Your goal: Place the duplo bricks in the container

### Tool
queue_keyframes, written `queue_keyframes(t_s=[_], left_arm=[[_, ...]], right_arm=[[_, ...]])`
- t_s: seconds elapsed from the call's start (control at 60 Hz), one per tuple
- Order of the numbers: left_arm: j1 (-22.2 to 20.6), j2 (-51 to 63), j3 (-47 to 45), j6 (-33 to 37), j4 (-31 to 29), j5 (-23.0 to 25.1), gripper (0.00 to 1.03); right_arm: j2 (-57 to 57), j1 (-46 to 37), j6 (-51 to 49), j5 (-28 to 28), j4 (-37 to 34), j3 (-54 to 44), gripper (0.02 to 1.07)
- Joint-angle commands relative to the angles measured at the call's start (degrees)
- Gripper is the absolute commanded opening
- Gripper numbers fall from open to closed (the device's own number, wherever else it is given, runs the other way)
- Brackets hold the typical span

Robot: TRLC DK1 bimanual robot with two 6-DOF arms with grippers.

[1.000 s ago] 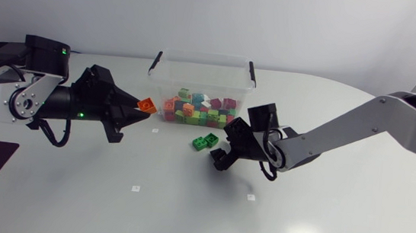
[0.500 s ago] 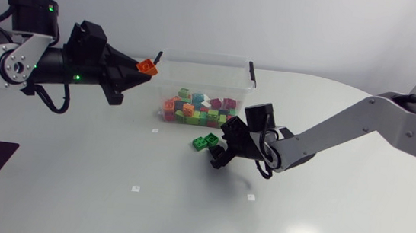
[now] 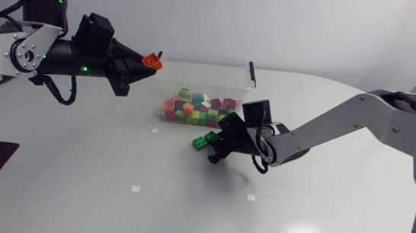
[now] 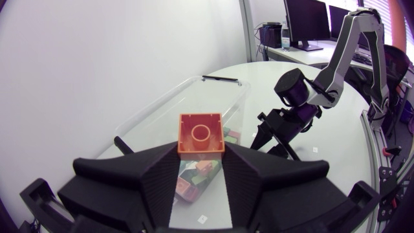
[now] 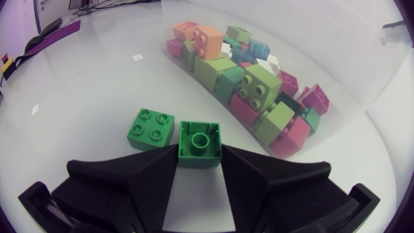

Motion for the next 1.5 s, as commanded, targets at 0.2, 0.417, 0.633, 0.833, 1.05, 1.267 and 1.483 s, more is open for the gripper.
queue_keyframes(t_s=[0.2,0.417,0.633,0.833,1.05,1.267,1.483], left_arm=[[-0.8,2.5,5.1,-1.6,-1.4,0.3,0.27],[-1.4,6.1,9.2,-2.5,-2.2,0.0,0.27],[-2.9,12.9,15.3,-4.5,-2.6,-0.2,0.27],[-4.9,20.3,23.1,-4.5,-5.5,-2.1,0.28],[-6.6,26.9,29.8,-4.0,-8.2,-7.6,0.77],[-6.8,24.9,28.6,-3.1,-9.9,-8.5,0.98],[-6.8,16.7,22.1,-0.6,-12.5,-9.8,0.98]], right_arm=[[-0.5,0.7,0.9,-1.3,-0.1,-0.7,0.30],[-6.3,0.8,0.7,-1.2,-1.5,-4.2,0.29],[-14.3,0.7,0.5,-1.0,-5.7,-6.7,0.29],[-23.7,0.7,1.4,-0.9,-10.4,-8.5,0.29],[-33.1,0.5,2.3,-0.3,-15.7,-8.4,0.29],[-37.4,-0.9,2.9,0.2,-20.1,-4.0,0.29],[-36.8,-1.2,3.0,1.4,-21.8,0.9,0.29]])
